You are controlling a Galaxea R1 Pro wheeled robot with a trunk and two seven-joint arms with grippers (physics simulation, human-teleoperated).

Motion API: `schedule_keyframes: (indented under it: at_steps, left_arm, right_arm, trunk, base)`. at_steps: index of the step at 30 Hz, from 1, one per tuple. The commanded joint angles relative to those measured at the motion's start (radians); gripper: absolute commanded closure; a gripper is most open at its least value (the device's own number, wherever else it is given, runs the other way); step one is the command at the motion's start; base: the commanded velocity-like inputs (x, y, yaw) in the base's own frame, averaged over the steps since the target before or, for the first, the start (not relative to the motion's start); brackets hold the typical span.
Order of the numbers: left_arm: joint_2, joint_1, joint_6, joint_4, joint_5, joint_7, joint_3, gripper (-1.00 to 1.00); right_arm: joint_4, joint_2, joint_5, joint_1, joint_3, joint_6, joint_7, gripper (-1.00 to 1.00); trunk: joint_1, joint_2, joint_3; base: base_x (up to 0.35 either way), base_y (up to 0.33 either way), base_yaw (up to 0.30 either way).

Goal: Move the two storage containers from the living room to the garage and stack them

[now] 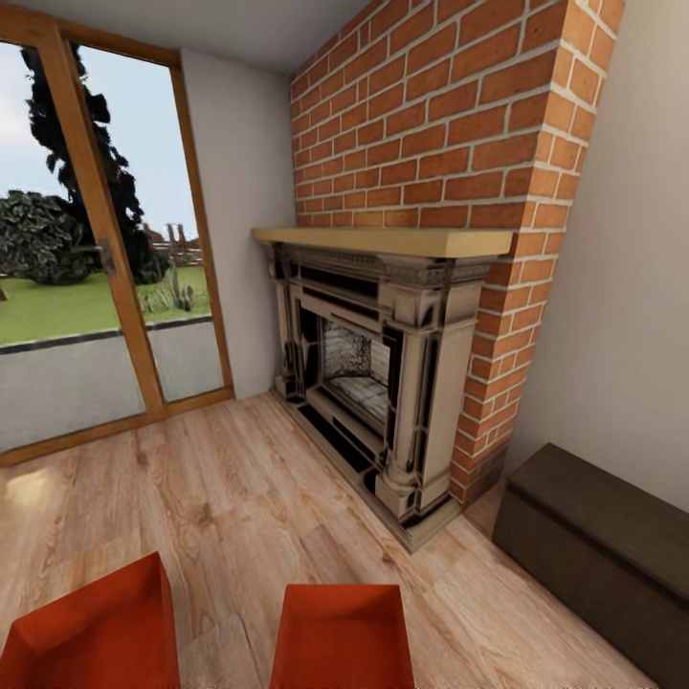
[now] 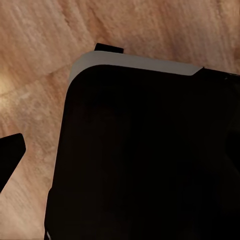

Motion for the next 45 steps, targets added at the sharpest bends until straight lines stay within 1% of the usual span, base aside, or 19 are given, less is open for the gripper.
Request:
schedule_keyframes:
  at_steps: [1, 45]
  left_arm:
    - [0.000, 0.000, -0.002, -0.001, 0.006, 0.001, 0.000, -1.00]
    - [0.000, 0.000, -0.002, -0.001, 0.006, 0.001, 0.000, -1.00]
  right_arm:
    - [0.003, 0.001, -0.010, -0.001, 0.008, -0.007, 0.000, -1.00]
    - [0.003, 0.001, -0.012, -0.001, 0.008, -0.007, 0.000, -1.00]
  trunk:
    - [0.000, 0.000, -0.002]
    - [0.000, 0.000, -0.065]
  base:
    - [0.000, 0.000, 0.000]
    - [0.000, 0.000, 0.000]
